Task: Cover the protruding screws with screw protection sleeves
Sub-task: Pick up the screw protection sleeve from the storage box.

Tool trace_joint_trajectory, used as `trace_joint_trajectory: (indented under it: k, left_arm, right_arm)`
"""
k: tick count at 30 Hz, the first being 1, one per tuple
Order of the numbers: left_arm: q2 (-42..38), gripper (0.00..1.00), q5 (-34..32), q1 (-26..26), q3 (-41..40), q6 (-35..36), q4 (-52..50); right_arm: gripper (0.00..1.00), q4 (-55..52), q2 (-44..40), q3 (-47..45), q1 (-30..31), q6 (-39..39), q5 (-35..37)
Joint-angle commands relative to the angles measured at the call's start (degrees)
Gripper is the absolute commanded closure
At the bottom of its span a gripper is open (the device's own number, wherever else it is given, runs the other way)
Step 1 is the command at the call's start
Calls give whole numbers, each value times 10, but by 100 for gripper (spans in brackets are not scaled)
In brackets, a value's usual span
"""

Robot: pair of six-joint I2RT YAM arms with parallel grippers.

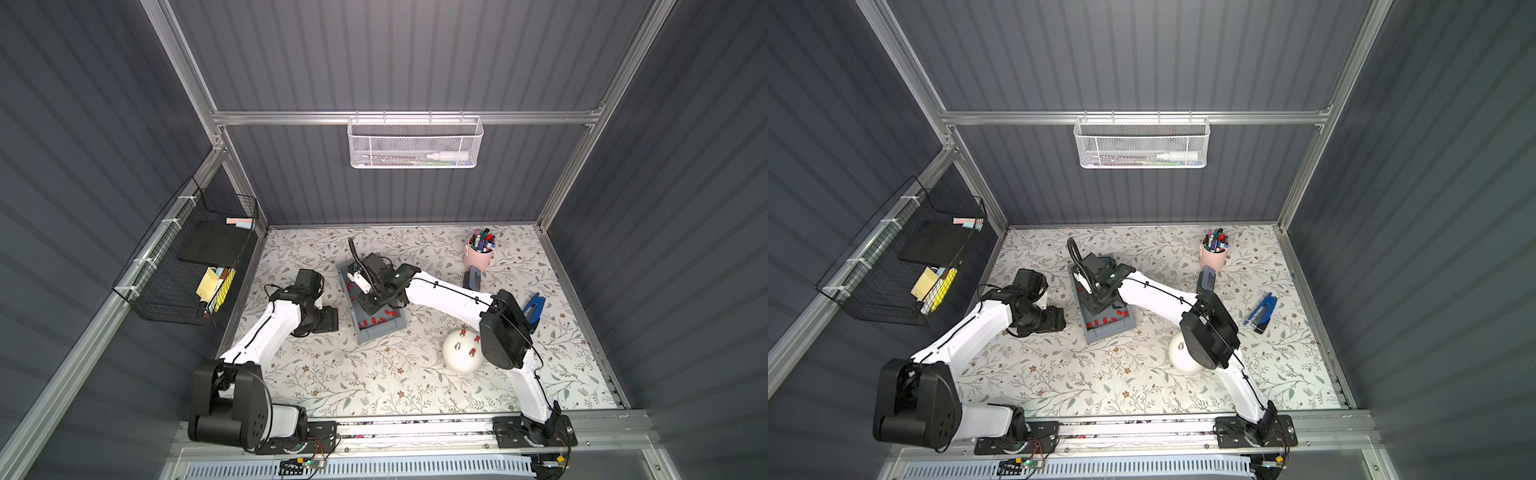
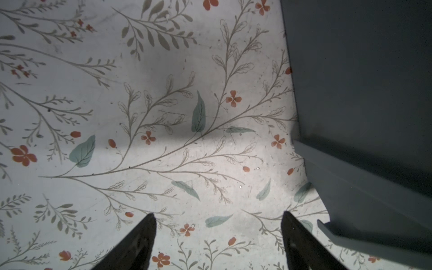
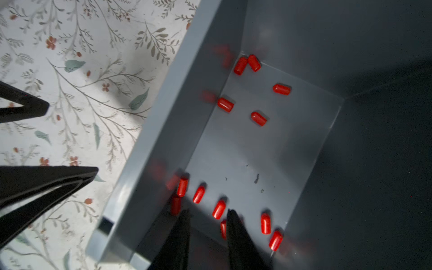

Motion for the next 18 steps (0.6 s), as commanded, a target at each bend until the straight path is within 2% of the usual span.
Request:
trace_joint_trajectory:
  k: [1, 8, 14, 18]
  left_arm:
    - [24, 17, 17, 5, 27, -19, 3]
    - [57, 17, 40, 4, 42, -30, 13]
    - [49, 17, 22, 5, 19, -33, 40]
    - [40, 17, 24, 5, 7, -34, 54]
  right_arm:
    - [70, 22, 17, 18, -3, -49, 50]
    - [70, 47, 62, 47, -19, -117, 40]
    - [69, 53, 107, 92, -20, -163, 60]
    - [72, 48, 139, 132, -22, -189, 53]
